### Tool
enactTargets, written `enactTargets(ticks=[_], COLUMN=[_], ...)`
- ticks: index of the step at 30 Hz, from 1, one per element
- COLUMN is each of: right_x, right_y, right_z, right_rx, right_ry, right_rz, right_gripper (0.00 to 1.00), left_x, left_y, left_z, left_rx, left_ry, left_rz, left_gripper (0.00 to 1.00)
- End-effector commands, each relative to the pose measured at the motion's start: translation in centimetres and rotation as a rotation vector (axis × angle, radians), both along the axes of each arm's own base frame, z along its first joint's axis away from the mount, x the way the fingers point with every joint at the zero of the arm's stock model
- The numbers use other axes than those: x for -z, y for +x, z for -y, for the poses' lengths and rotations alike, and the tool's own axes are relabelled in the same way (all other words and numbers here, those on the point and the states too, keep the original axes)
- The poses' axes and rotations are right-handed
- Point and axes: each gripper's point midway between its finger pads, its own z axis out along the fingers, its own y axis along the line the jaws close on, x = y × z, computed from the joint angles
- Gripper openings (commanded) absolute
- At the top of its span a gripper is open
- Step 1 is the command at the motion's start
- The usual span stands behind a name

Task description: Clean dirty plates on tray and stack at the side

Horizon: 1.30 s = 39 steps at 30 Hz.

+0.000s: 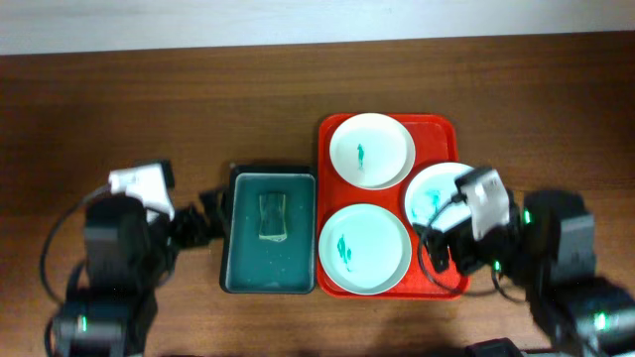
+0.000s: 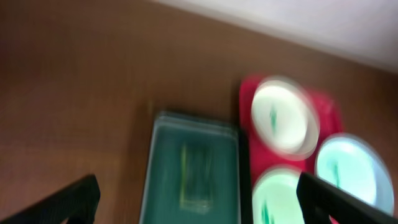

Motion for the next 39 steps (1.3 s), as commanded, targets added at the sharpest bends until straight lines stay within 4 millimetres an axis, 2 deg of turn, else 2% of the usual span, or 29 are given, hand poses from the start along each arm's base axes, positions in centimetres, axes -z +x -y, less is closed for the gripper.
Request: enactTargets(ticks=[1,3,5,6,7,8,9,10,11,12,14,15,17,18,19,21,23,24,26,27,28,30,32,34,36,37,39], right_x=[0.6,1.9,3.1,3.6,3.9,4.2,4.4,4.9,5.3,5.9,6.2,6.2,6.2,6.2,6.2,6.2,6.2,6.2,6.2,6.2,6.2,6.2,6.2,6.2,6.2,6.2,6.2], right_y=[0.6,0.7,0.8,0.8,0.8,0.6,0.5,0.1,-0.3,-1.0,-1.6,-1.7,-1.7,-1.7,-1.7,-1.5,-1.5,-1.5,-1.5,-1.5,-1.5,-1.5,-1.5,-1.5,-1.5,-1.5,-1.5], right_z=[-2.3,-3.2,-3.5,-3.4,-3.2,-2.7,-2.3,-1.6,-1.2,-0.5,-0.3,-0.3,-0.3,-0.3,-0.3,-0.2,-0.2,-0.2,-0.2,-0.2,-0.2,-0.2,-0.2,-0.2,-0.2,-0.2,-0.2], right_rx=[-0.006,-0.039,-0.027,-0.009,0.018,0.062,0.091,0.136,0.153,0.179,0.187,0.187,0.187,0.187,0.196,0.201,0.207,0.207,0.209,0.209,0.209,0.209,0.209,0.209,0.209,0.209,0.209], right_ry=[0.145,0.176,0.188,0.19,0.186,0.177,0.165,0.142,0.122,0.085,0.071,0.07,0.071,0.071,0.074,0.077,0.08,0.08,0.078,0.077,0.077,0.077,0.077,0.077,0.077,0.077,0.077], right_rz=[-0.212,-0.3,-0.378,-0.409,-0.428,-0.446,-0.457,-0.483,-0.504,-0.535,-0.564,-0.569,-0.567,-0.567,-0.569,-0.566,-0.569,-0.569,-0.568,-0.567,-0.567,-0.567,-0.567,-0.567,-0.567,-0.568,-0.569], right_gripper=[0.98,0.98,0.98,0.99,0.95,0.87,0.81,0.67,0.65,0.58,0.56,0.56,0.56,0.56,0.56,0.56,0.56,0.56,0.56,0.56,0.56,0.56,0.56,0.56,0.56,0.56,0.56], left_x=[1.6,3.8,6.1,8.2,10.2,13.2,14.6,16.9,18.6,21.1,24.0,25.8,27.2,27.9,28.0,27.4,25.2,24.1,22.0,21.5,21.4,21.9,23.0,24.3,25.7,26.0,25.7], left_y=[2.0,2.1,2.2,2.0,2.0,2.0,2.0,1.9,1.8,1.3,0.6,0.5,0.8,1.1,1.2,1.2,1.7,2.0,3.1,3.6,4.3,6.6,8.0,8.3,8.5,8.6,8.3], left_z=[1.2,3.5,4.7,5.7,6.2,7.0,7.3,7.8,8.6,9.5,9.5,8.6,8.7,9.3,9.5,10.0,10.5,10.7,11.0,11.2,11.1,9.6,9.4,9.5,9.7,9.7,9.5], left_rx=[0.061,0.148,0.204,0.262,0.275,0.292,0.299,0.313,0.327,0.327,0.276,0.186,0.163,0.173,0.177,0.189,0.199,0.211,0.249,0.266,0.261,0.199,0.177,0.176,0.175,0.175,0.175], left_ry=[-0.022,-0.121,-0.117,-0.062,-0.003,0.102,0.159,0.231,0.258,0.271,0.295,0.317,0.314,0.291,0.282,0.257,0.242,0.246,0.257,0.261,0.28,0.383,0.404,0.396,0.387,0.385,0.39], left_rz=[-0.228,-0.356,-0.45,-0.515,-0.579,-0.658,-0.691,-0.742,-0.785,-0.854,-0.949,-1.002,-1.015,-1.012,-1.01,-1.015,-1.015,-1.008,-0.975,-0.955,-0.927,-0.829,-0.766,-0.745,-0.716,-0.71,-0.726], left_gripper=[0.99,0.99,1.0,0.89,0.84,0.79,0.75,0.71,0.69,0.66,0.52,0.49,0.43,0.22,0.02,0.0,0.0,0.1,0.59,0.7,0.73,0.69,0.66,0.56,0.37,0.16,0.0])
